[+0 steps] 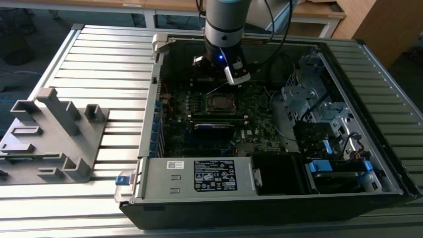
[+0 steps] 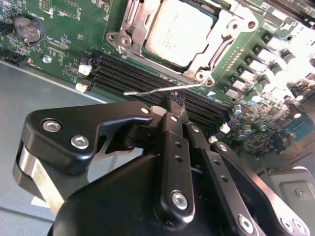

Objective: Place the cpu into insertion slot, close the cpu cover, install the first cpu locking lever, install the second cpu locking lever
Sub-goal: 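Install the first cpu locking lever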

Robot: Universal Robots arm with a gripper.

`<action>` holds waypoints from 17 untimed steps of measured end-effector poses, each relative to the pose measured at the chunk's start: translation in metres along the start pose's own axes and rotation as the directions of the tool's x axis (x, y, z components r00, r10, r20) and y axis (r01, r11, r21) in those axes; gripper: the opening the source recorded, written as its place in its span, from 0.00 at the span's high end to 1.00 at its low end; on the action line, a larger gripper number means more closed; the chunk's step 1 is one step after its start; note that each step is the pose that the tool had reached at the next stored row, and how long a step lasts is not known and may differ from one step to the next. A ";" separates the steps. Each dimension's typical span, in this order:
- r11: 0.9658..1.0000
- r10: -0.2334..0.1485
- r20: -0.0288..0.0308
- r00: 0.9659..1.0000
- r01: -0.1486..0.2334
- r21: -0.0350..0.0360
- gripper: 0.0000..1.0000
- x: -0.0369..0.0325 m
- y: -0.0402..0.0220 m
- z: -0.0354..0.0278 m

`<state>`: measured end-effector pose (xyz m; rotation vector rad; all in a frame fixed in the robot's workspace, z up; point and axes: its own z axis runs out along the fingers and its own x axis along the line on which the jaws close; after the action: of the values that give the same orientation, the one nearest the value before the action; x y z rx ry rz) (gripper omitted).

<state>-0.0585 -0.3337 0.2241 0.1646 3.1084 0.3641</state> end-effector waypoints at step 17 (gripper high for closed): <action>1.000 0.000 0.000 1.000 0.000 0.000 0.89 -0.0116 0.0012 0.0013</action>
<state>-0.0468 -0.3335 0.2230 0.1647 3.1083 0.3641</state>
